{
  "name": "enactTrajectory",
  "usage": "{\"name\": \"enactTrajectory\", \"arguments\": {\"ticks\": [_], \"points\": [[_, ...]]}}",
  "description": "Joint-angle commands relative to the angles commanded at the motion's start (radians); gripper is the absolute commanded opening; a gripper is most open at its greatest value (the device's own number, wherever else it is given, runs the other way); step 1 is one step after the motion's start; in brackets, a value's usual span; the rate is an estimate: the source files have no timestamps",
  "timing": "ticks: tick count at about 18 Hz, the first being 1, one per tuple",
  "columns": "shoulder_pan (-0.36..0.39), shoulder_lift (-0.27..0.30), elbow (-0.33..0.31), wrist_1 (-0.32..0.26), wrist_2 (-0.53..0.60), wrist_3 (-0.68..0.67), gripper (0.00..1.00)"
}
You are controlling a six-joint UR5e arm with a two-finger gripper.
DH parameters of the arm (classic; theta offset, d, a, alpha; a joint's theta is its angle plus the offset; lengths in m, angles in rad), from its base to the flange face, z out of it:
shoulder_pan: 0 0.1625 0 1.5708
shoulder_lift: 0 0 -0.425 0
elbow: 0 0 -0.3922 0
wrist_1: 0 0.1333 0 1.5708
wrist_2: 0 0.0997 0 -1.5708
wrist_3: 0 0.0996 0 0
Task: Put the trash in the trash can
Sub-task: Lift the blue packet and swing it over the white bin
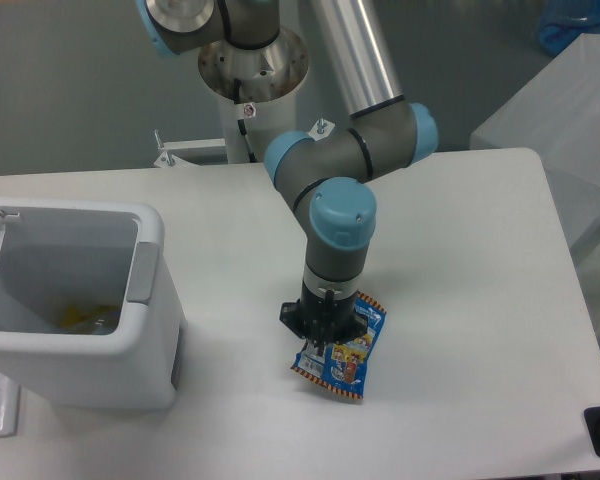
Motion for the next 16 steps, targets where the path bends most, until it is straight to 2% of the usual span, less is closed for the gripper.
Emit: {"name": "enactTrajectory", "arguments": {"ticks": [4, 8, 11, 16], "points": [[0.020, 0.018, 0.080, 0.000, -0.100, -0.109, 0.11], [0.043, 0.048, 0.186, 0.000, -0.259, -0.248, 0.11], [0.037, 0.109, 0.264, 0.000, -0.292, -0.408, 0.11], [0.022, 0.233, 0.266, -0.002, -0.396, -0.494, 0.12]]}}
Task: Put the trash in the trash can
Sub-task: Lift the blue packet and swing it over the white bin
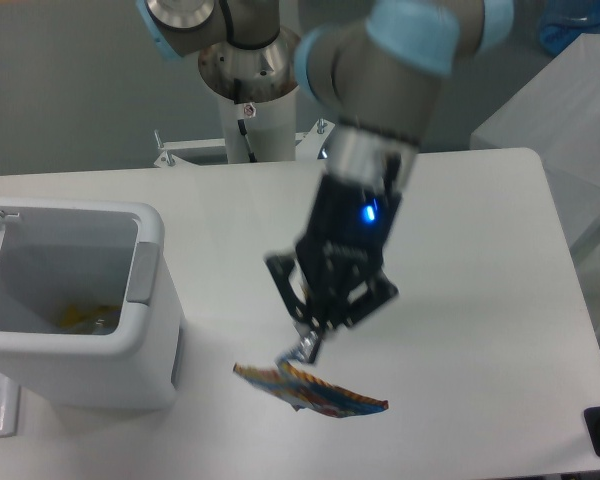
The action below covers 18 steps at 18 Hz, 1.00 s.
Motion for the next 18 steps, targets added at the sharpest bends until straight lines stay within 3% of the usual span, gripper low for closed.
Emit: {"name": "enactTrajectory", "arguments": {"ticks": [4, 7, 12, 18], "points": [[-0.034, 0.111, -0.057, 0.000, -0.041, -0.036, 0.12], [-0.110, 0.121, -0.098, 0.000, -0.080, -0.029, 0.12], [-0.193, 0.118, -0.115, -0.002, -0.078, -0.023, 0.12], [-0.218, 0.173, -0.306, 0.002, -0.077, 0.111, 0.12]]}}
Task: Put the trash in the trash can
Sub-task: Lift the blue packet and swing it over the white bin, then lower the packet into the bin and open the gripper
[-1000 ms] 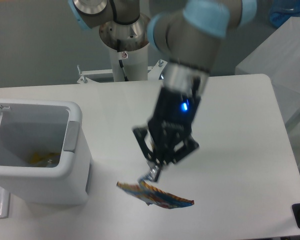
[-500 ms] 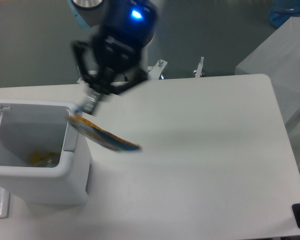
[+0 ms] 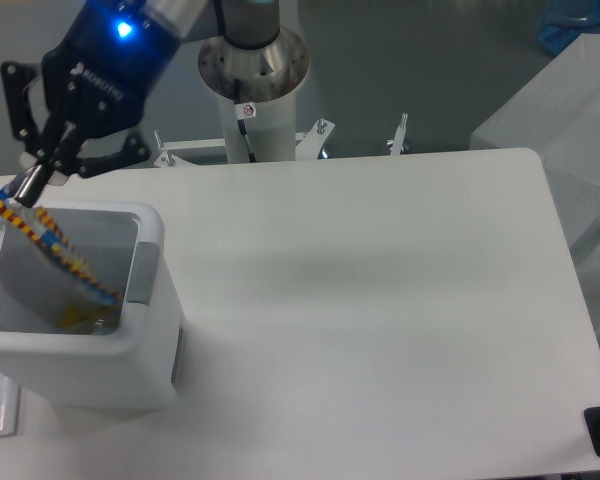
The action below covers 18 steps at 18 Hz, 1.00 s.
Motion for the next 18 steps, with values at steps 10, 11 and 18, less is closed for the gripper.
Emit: {"name": "enactTrajectory", "arguments": {"ticks": [10, 11, 18], "points": [[0.000, -0.040, 0.001, -0.002, 0.024, 0.066, 0.73], [0.000, -0.044, 0.007, -0.002, 0.041, 0.069, 0.73], [0.000, -0.051, 0.018, -0.003, 0.097, 0.082, 1.00]]}}
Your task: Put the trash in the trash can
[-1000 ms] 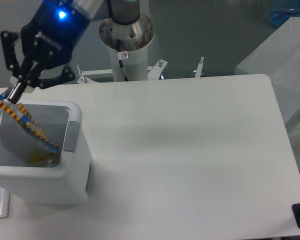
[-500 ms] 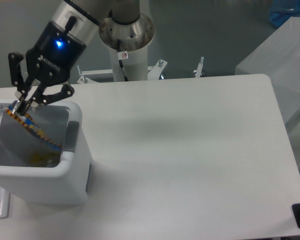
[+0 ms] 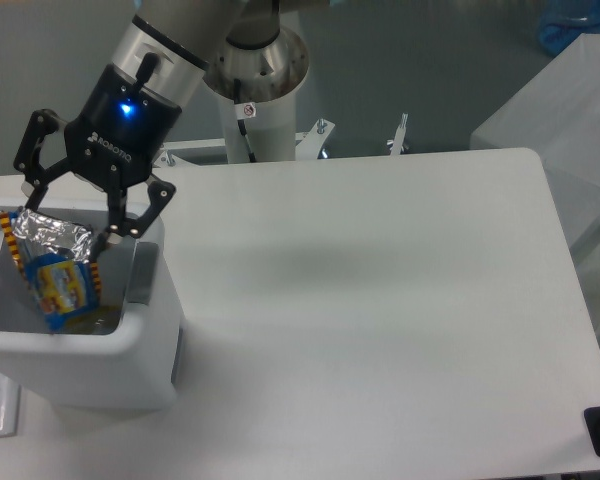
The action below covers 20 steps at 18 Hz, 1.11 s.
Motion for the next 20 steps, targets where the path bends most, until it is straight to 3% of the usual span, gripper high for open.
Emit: {"name": "enactTrajectory", "arguments": {"ticks": [8, 11, 13, 16, 18, 20], "points": [[0.000, -0.003, 0.026, 0.000, 0.051, 0.032, 1.00], [0.008, -0.018, 0.032, 0.000, 0.107, 0.158, 1.00], [0.029, -0.061, 0.063, -0.003, 0.199, 0.215, 1.00], [0.035, -0.153, 0.120, -0.006, 0.472, 0.244, 1.00], [0.037, -0.205, 0.170, -0.012, 0.551, 0.311, 1.00], [0.046, -0.222, 0.184, -0.012, 0.583, 0.395, 1.00]]}}
